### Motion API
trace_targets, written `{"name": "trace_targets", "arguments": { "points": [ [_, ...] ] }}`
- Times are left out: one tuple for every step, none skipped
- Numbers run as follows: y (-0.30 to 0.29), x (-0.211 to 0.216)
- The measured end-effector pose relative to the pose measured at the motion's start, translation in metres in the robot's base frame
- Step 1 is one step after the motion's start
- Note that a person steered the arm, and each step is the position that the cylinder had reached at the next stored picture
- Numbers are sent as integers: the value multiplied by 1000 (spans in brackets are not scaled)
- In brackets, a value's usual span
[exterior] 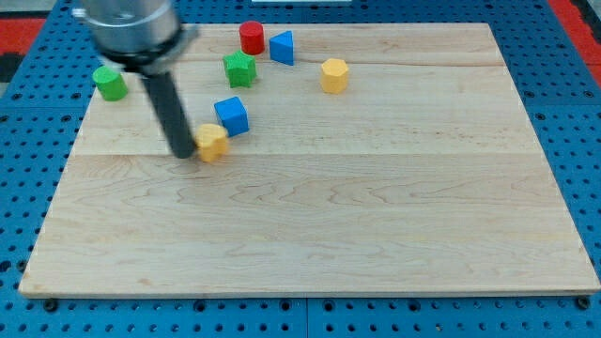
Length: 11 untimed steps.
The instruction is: Place yellow heart horizontally right to blue triangle
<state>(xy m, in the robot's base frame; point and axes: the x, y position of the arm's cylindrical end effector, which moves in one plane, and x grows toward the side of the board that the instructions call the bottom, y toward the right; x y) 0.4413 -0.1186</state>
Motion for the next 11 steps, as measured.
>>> {"name": "trace_targets", "arguments": {
  "points": [
    [84, 2],
    [108, 9],
    [36, 17],
    [53, -8],
    [108, -26],
    [154, -46],
    [165, -66],
    [161, -74],
    [161, -74],
    [161, -74],
    [159, -78]
  ]
}}
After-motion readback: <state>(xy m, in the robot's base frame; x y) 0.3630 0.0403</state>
